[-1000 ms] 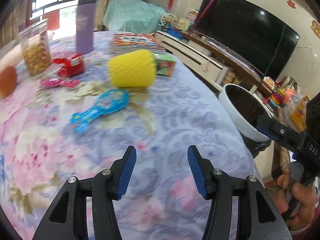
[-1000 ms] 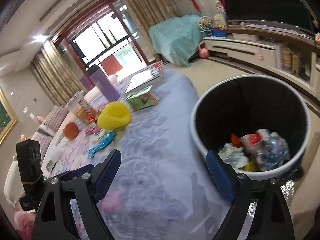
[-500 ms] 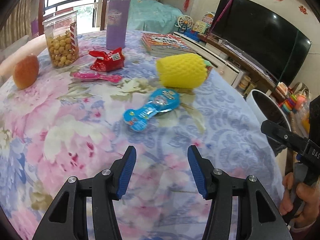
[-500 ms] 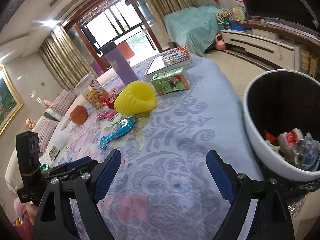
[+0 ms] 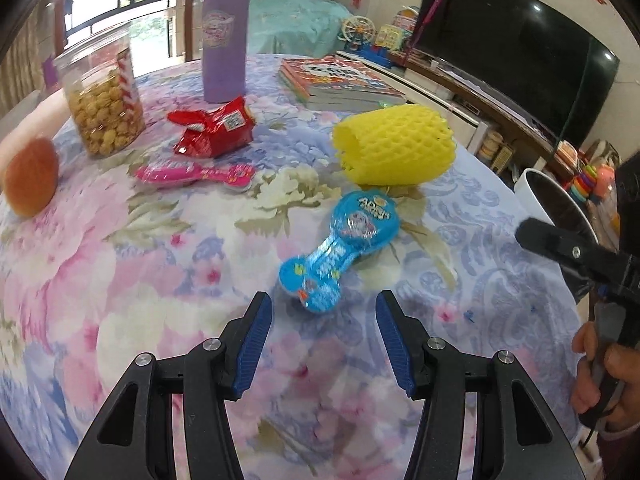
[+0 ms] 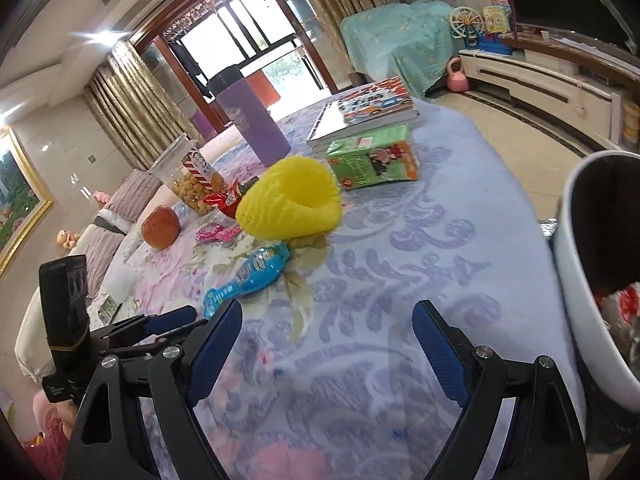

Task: Collect trash
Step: 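Grasp the blue lollipop toy with the left tool while the right tool grasps the yellow foam net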

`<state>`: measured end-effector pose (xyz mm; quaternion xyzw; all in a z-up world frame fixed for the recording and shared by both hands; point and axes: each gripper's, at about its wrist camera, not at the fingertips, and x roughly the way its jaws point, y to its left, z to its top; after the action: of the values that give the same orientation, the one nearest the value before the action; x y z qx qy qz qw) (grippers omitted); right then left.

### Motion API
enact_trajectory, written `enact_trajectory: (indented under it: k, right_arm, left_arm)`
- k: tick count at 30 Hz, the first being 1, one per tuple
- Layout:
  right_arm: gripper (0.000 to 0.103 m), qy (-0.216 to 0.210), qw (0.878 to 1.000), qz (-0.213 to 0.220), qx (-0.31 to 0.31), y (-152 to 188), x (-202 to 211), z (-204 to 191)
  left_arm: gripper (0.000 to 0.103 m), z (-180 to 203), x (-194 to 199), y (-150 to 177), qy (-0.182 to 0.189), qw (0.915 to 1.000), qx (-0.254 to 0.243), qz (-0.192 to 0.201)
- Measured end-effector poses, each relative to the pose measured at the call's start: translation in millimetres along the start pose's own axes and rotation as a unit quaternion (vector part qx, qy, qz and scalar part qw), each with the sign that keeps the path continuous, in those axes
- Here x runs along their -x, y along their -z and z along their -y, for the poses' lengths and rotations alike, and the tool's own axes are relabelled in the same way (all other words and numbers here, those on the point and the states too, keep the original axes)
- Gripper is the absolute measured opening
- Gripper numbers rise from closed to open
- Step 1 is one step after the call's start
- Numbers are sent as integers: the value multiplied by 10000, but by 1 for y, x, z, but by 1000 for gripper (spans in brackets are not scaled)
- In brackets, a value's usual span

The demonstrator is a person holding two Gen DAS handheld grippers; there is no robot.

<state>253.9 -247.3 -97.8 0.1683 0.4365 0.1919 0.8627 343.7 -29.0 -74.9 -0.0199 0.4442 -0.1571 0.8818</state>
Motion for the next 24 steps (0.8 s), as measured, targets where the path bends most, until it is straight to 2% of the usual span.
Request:
enact_trajectory:
  k: [13,15,16,17,18,20,24]
  right_arm:
    - [86,-388,9992,-84,27,-44,-54,-17]
    - [69,-425,9990,-114,62,-47,-63,-19]
    - [48,-409,9990,-137,98,-47,-65,-19]
    - [37,-354,9991,-181,142,-47,-68,-20]
    - [36,-324,9991,-214,155,-47,-69,-19]
    - [23,-354,9991,-170,143,-44,-66,-16]
    - [20,-364,9993,-87,37,-40,-55,-7]
  left_arm:
    - [54,-4,-31,-18,95,9989,-426,-152]
    - [53,-2,-33,-17,50,9986,-526,-103]
    - [42,0,-33,-17,35,9984,-557,-88]
    - [36,1,-33,-16,24,9982,-593,-91]
    - [35,3,-34,-15,10,9980,-627,-88]
    - [34,5,-33,-14,-45,9977,-676,-53]
    - [34,9,-30,-10,-152,9980,-608,-19]
